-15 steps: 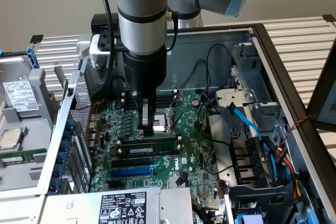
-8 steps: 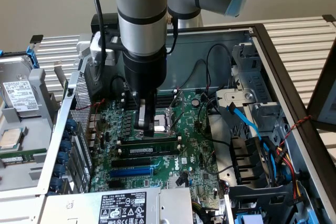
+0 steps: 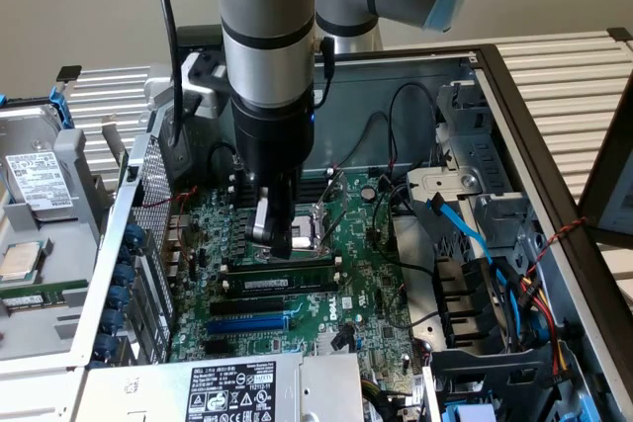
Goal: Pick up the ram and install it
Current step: 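Press down the ram until it locks into place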
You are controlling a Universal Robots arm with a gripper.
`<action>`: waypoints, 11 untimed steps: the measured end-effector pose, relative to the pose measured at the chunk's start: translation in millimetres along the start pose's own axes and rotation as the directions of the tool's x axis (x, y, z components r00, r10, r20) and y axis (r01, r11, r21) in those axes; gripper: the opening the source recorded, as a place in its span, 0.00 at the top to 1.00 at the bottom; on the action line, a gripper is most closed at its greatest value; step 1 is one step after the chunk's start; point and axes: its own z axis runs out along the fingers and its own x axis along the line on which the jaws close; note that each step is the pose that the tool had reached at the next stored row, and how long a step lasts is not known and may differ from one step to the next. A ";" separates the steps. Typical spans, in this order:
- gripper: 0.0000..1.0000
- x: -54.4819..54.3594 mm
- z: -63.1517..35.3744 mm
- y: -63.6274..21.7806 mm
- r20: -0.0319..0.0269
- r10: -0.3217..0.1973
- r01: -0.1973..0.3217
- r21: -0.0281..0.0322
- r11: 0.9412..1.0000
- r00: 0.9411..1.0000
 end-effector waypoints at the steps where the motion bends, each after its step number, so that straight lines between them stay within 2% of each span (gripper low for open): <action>1: 0.90 0.0 0.2 0.0 0.001 0.019 -0.019 0.001 1.000 1.000; 6: 0.90 0.1 1.1 0.0 0.004 0.109 -0.109 0.004 0.994 0.994; 11: 0.90 0.1 2.1 -0.1 0.008 0.199 -0.199 0.006 0.980 0.980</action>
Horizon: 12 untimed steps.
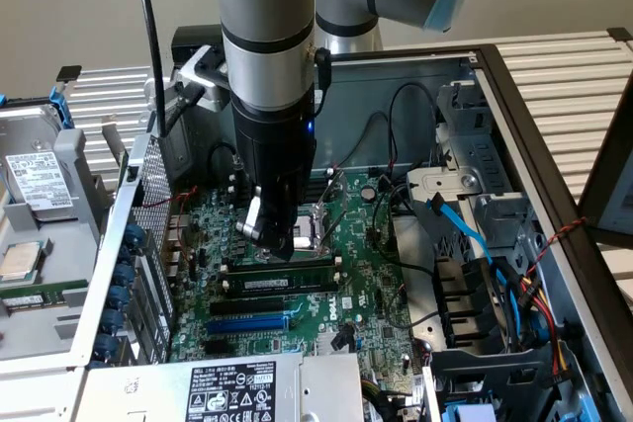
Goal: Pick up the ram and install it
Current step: 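Press down the ram until it locks into place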
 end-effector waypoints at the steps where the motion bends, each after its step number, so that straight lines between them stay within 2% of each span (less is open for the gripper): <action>1: 0.90 0.0 0.2 0.0 0.001 0.018 -0.018 0.001 1.000 1.000; 4: 0.90 0.0 0.8 0.0 0.003 0.072 -0.072 0.002 0.997 0.997; 7: 0.90 0.0 1.4 -0.1 0.005 0.125 -0.125 0.004 0.992 0.992; 12: 0.90 0.1 2.4 -0.1 0.009 0.216 -0.216 0.007 0.976 0.976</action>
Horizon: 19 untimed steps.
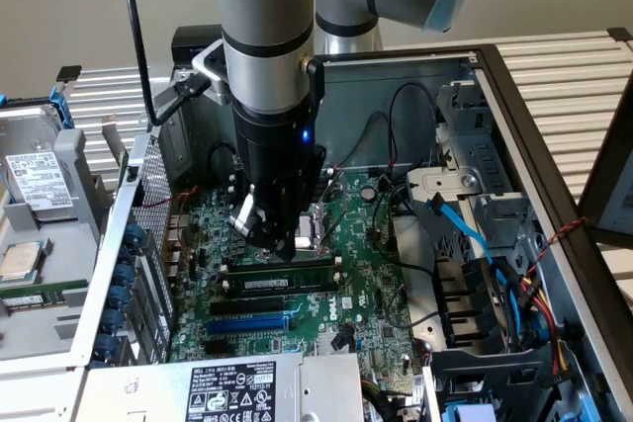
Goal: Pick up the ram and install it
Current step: 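Press down the ram until it locks into place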
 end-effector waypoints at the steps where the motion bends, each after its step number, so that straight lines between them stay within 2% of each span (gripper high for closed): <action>1: 0.90 0.0 0.2 0.0 0.001 0.018 -0.018 0.001 1.000 1.000; 5: 0.90 0.0 1.0 0.0 0.003 0.090 -0.090 0.003 0.996 0.996; 10: 0.90 0.1 2.0 -0.1 0.007 0.181 -0.181 0.006 0.984 0.984; 15: 0.90 0.1 3.0 -0.1 0.011 0.269 -0.269 0.008 0.963 0.963; 19: 0.90 0.1 3.8 -0.1 0.014 0.339 -0.339 0.009 0.941 0.941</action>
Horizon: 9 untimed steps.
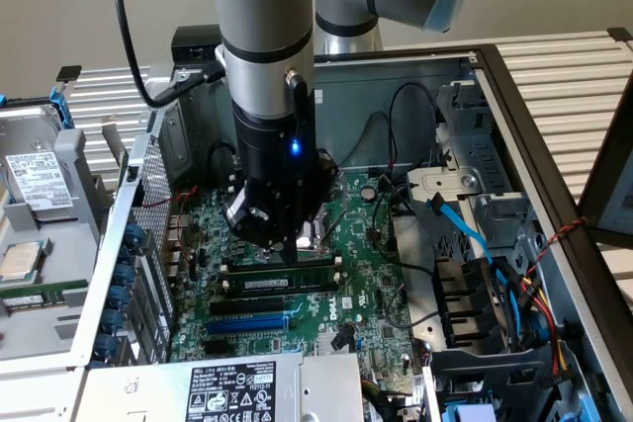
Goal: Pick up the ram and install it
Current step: 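Press down the ram until it locks into place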
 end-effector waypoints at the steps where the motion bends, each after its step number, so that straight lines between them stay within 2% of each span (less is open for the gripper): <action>1: 0.90 0.0 0.2 0.0 0.001 0.018 -0.018 0.001 1.000 1.000; 5: 0.90 0.0 1.0 0.0 0.003 0.090 -0.090 0.003 0.996 0.996; 9: 0.90 0.1 1.8 -0.1 0.006 0.163 -0.163 0.005 0.987 0.987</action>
